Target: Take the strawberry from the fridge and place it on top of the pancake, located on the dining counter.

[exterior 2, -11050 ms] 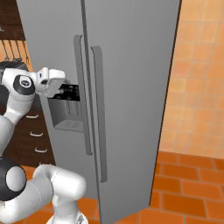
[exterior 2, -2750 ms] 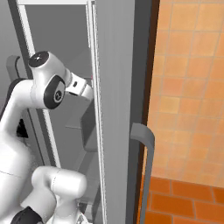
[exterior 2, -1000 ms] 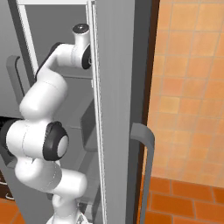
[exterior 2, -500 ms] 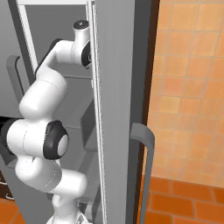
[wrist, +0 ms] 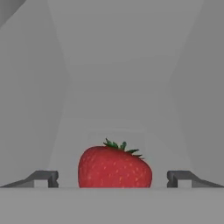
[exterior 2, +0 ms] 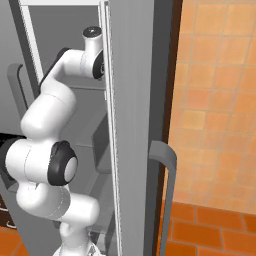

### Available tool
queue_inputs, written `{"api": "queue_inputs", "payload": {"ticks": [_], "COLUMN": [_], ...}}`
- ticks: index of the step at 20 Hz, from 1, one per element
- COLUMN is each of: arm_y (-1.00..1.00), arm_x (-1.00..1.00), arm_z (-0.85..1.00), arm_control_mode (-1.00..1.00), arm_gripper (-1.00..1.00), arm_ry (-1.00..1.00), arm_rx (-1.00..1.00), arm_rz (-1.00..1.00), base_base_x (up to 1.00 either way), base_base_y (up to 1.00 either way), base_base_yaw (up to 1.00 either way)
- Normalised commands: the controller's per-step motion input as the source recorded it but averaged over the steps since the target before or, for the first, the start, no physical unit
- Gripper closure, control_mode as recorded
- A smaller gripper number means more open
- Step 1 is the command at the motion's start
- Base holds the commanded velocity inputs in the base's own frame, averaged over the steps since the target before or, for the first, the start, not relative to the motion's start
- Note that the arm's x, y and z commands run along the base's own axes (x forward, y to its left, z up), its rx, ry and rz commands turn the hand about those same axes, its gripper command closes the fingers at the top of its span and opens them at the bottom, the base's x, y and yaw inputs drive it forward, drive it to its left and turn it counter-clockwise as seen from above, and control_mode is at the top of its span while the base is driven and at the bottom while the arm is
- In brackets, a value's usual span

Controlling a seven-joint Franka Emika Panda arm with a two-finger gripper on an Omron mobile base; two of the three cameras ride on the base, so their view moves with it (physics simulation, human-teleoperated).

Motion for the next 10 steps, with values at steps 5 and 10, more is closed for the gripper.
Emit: {"api": "queue_inputs", "payload": {"ticks": [5,10], "arm_y": [0.09,0.20], "arm_x": [-0.01,0.00], "arm_z": [-0.17,-0.16], "arm_control_mode": [-1.00,-1.00], "arm_gripper": [1.00,1.00], "arm_ry": [0.00,-0.02], "arm_rx": [-0.02,0.00], "arm_rz": [0.02,0.02], "base_base_x": [0.00,0.00], "base_base_y": [0.00,0.00], "base_base_yaw": [0.00,0.00]}}
